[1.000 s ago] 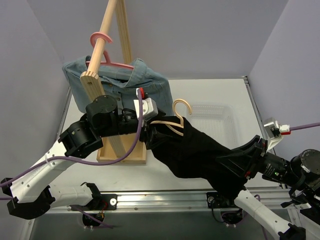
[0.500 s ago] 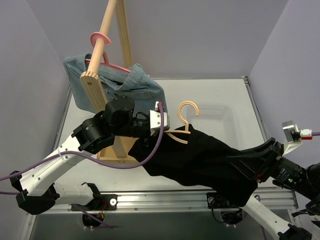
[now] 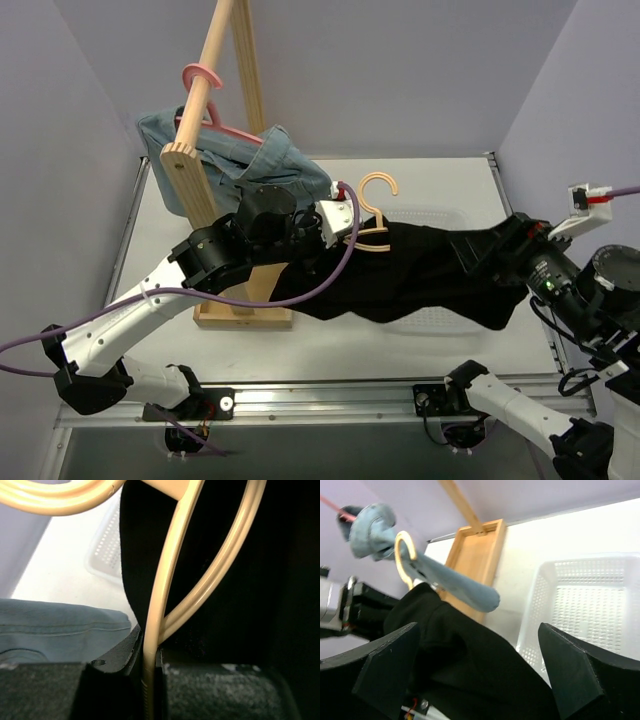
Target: Remove the skirt from the hanger
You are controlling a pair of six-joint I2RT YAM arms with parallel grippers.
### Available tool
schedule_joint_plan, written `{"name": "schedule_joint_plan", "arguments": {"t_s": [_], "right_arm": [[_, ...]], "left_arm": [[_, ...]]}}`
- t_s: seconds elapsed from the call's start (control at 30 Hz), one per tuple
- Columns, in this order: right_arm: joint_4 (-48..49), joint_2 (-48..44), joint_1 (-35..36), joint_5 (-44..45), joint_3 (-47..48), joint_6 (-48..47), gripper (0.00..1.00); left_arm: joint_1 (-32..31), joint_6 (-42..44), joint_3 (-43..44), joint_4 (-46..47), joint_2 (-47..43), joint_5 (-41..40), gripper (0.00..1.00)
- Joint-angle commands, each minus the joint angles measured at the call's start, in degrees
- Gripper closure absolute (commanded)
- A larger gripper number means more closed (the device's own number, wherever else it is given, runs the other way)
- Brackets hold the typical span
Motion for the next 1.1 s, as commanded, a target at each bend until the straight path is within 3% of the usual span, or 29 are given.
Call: {"name": "schedule_joint_plan", "arguments": {"t_s": [0.0,0.3,0.37,0.47,0.67,0.9,1.07], "right_arm": [[-2.6,3.6,1.6,8.3,4.3,1.5,0.0],[-4.2,13.9,3.0,19.0,13.6,-6.4,0.0],[-4.7,14.6,3.0,25.4,13.3,-8.4,0.0],[-4.8,15.7,2.9,28.0,11.3,-10.2,0.0],[-2.4,13.2,3.0,27.9,6.5,-9.0,0.0],[-7.6,14.4,3.0,30.4,13.6,-8.4,0.0],[-6.5,15.4,3.0,21.2,18.8,-7.8,0.0]], "left_arm": [[1.1,-2.6,3.2,10.9,0.3,-15.6,0.98],[0.6,1.9,1.1,15.3,-0.3,-17.3,0.98],[0.5,2.4,-1.1,17.3,-2.3,-16.1,0.98],[0.6,2.1,-2.1,17.1,-4.5,-14.3,0.98],[0.5,1.4,-0.9,14.9,-6.0,-16.0,0.98],[0.3,4.4,1.7,11.7,-4.1,-19.2,0.98],[0.1,6.2,2.1,11.2,-2.4,-22.0,0.98]]}}
